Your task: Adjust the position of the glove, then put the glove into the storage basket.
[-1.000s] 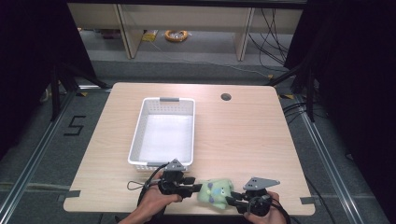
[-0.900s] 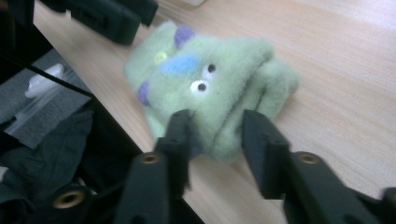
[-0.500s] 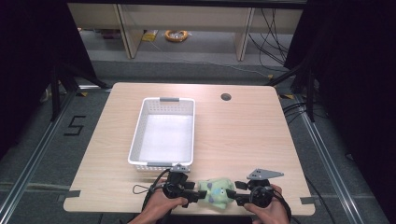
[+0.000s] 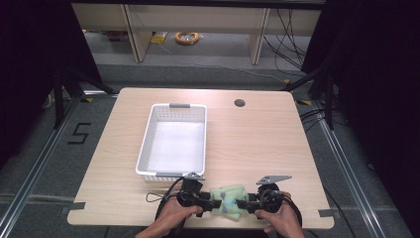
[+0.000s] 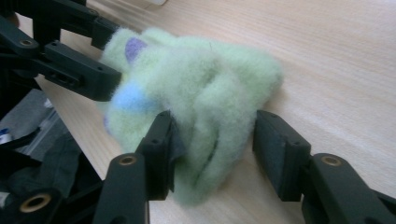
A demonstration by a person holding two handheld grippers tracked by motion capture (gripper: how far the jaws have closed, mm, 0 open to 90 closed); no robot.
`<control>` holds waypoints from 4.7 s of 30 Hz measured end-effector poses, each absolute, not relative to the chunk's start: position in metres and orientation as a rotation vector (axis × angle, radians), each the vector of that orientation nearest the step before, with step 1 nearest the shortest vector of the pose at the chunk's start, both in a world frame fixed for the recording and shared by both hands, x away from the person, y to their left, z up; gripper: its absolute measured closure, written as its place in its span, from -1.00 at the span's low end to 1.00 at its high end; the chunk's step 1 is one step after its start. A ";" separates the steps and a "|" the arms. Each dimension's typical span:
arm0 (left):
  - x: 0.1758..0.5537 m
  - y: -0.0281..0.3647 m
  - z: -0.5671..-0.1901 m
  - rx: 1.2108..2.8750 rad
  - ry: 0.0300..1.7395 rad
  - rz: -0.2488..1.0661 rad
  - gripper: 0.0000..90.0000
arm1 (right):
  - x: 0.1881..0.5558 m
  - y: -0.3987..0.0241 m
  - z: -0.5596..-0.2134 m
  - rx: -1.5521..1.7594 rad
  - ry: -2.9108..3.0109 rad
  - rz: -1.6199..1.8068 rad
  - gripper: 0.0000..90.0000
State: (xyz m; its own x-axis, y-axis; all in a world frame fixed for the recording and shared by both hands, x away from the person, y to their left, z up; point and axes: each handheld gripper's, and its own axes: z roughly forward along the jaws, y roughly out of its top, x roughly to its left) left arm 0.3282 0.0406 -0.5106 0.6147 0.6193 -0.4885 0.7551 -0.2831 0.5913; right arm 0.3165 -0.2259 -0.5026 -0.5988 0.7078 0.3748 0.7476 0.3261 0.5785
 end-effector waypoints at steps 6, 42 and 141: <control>0.325 0.037 -0.510 2.031 1.056 -0.174 0.14 | 0.319 -0.224 -0.506 -1.332 -2.492 -1.167 0.29; 0.314 0.051 -0.491 1.972 0.973 -0.188 0.55 | 0.306 -0.226 -0.487 -1.263 -2.364 -1.366 0.57; 0.360 0.164 -0.398 1.901 1.103 0.030 0.52 | 0.395 -0.104 -0.389 -1.024 -2.498 -1.338 0.57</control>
State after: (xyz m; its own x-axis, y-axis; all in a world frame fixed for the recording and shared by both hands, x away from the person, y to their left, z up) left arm 0.3597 0.1638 -0.3984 0.6002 0.6996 -0.3876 0.6774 -0.1870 0.7114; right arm 0.3948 -0.1043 -0.3887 -0.7617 0.5045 0.4066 0.6180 0.3773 0.6897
